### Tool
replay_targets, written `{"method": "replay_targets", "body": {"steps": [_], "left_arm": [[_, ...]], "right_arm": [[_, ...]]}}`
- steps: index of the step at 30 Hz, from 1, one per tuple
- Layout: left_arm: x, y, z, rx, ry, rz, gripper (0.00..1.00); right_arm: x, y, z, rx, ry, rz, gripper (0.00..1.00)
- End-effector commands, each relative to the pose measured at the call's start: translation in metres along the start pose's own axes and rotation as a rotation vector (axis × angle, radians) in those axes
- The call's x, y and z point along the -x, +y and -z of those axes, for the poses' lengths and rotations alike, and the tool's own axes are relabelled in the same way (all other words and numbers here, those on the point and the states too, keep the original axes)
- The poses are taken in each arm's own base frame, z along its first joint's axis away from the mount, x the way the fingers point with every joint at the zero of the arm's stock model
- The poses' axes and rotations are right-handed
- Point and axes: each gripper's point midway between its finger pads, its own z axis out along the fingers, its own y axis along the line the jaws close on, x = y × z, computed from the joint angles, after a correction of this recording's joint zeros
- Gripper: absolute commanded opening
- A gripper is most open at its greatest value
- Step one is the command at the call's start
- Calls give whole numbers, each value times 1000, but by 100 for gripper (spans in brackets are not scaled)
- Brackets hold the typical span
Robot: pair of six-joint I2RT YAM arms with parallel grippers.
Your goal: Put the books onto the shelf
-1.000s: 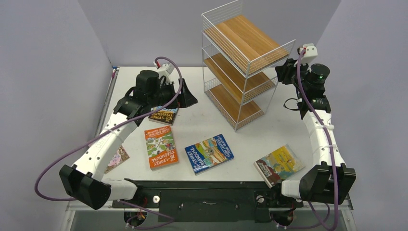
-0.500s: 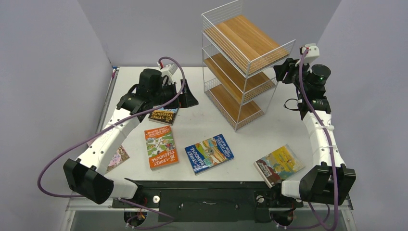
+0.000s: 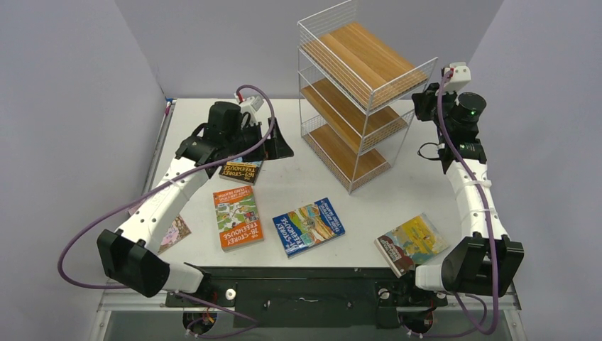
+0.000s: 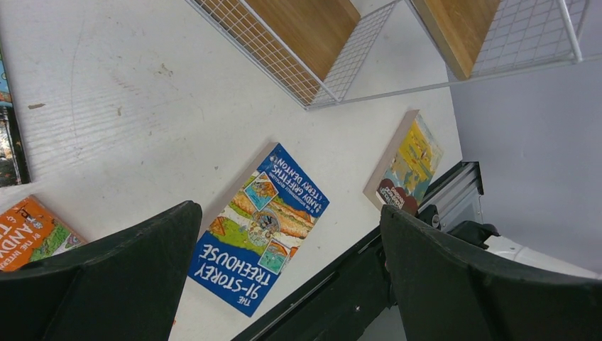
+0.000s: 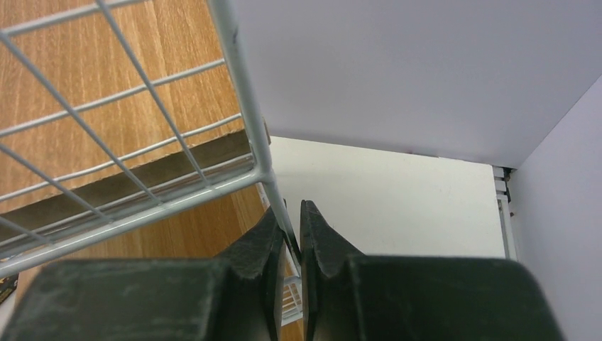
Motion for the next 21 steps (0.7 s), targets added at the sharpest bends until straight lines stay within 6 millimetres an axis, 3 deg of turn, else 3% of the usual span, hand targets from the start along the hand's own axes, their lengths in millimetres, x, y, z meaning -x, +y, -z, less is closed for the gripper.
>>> {"method": "replay_targets", "body": {"steps": [1, 4, 7, 14, 21], "left_arm": [[21, -6, -10, -26, -25, 22, 97], [37, -10, -22, -40, -42, 67, 96], [48, -17, -31, -73, -51, 94, 94], [82, -32, -48, -124, -116, 132, 92], [75, -42, -52, -149, -96, 115, 92]], "right_arm": [[30, 0, 10, -34, -112, -57, 0], [23, -4, 19, -80, -115, -70, 0], [30, -13, 36, -164, -154, -87, 0], [9, -26, 68, -311, -124, -165, 0], [-26, -28, 112, -443, -76, -287, 0]]}}
